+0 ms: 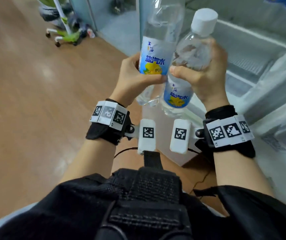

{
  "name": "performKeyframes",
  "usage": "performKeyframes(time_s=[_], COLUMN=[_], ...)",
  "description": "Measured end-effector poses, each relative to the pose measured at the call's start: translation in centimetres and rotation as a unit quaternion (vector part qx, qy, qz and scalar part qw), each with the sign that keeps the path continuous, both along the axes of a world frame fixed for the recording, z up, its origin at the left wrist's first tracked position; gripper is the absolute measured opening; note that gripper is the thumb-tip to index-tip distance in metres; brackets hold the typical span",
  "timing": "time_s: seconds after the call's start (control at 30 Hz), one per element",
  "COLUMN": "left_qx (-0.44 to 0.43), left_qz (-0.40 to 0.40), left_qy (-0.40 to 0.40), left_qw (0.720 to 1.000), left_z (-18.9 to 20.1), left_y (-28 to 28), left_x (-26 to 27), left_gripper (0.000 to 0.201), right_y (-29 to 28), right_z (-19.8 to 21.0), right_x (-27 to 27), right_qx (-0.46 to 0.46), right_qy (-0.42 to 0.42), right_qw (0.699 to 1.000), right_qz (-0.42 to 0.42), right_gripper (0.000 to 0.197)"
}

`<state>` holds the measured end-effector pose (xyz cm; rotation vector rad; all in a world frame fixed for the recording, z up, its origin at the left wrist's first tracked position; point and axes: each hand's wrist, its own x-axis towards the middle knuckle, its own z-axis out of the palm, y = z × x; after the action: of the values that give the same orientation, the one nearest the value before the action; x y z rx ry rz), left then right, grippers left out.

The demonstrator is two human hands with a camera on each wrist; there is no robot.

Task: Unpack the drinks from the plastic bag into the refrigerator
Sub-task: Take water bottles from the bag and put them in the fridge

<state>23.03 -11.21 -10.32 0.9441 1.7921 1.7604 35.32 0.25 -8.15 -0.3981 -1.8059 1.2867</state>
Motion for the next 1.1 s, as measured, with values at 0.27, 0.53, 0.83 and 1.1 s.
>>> performKeyframes(time_s=[0.27, 0.53, 0.83, 1.1], left_qx=[0.030, 0.057, 0.083, 0.121], left_qz=[-0.094, -0.207, -0.291, -0.325], left_qy=[-0.030, -0.028, 0.013, -0.008], left_qw=[0.995, 0.976, 0.953, 0.938], left_z=[0.6, 1.6, 3.5, 4.3], left_y=[12.9, 25.3, 36.6, 41.8], left_x=[-4.2, -6.3, -6.8, -6.1], left_gripper=[0.063, 0.055, 0.052, 0.061], right_y=[9.4, 17.3, 23.5, 27.0], right_z=[1.3, 2.9, 5.7, 6.1], right_x=[-2.3, -3.3, -3.3, -3.1], right_qx=[0.021, 0.007, 0.034, 0.108], right_qy=[0.021, 0.011, 0.002, -0.025], right_qw=[0.987, 0.957, 0.916, 0.883], right_qz=[-0.156, -0.289, -0.400, -0.456], right_gripper=[0.044, 0.042, 0.042, 0.053])
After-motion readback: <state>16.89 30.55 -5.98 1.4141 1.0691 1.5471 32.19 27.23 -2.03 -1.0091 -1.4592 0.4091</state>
